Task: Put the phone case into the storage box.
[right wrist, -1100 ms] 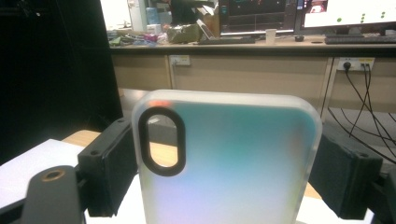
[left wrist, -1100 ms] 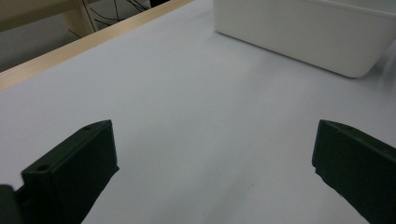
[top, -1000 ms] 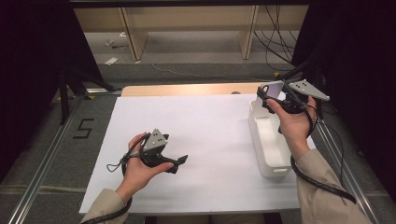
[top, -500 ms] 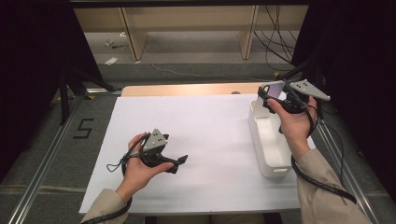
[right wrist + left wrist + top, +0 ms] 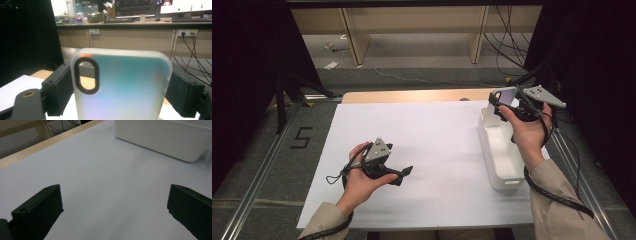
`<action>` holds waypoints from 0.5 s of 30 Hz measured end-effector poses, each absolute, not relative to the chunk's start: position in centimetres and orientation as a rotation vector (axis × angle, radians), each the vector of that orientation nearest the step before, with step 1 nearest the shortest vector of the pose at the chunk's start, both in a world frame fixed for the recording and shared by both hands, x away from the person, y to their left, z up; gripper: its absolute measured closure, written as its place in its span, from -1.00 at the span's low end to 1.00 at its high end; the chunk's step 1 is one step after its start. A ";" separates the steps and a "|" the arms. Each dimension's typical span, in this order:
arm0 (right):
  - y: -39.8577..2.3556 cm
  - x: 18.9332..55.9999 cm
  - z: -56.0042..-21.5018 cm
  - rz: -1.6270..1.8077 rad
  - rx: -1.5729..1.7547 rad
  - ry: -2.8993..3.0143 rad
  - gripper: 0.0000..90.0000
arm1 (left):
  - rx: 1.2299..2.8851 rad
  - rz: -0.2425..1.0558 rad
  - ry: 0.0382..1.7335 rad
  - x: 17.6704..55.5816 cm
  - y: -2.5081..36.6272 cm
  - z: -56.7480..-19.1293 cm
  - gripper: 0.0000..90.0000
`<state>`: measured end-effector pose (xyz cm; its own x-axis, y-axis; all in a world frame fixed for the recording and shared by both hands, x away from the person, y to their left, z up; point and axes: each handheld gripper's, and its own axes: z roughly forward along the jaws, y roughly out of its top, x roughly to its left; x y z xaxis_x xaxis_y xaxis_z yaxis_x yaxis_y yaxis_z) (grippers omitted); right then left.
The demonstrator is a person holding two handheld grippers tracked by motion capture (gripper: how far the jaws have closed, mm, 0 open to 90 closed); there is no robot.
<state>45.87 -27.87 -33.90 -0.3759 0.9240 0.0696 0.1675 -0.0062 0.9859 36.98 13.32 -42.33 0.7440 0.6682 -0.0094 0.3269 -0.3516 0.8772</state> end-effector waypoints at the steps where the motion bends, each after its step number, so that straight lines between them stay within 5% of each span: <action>1: -27.9 45.9 -33.9 1.442 1.150 1.604 -0.59 | 1.960 0.436 0.757 37.0 13.3 -42.3 -1.00; 15: -28.0 46.0 -34.1 1.433 1.158 1.604 -0.59 | 1.959 0.436 0.756 37.0 13.3 -42.3 -1.00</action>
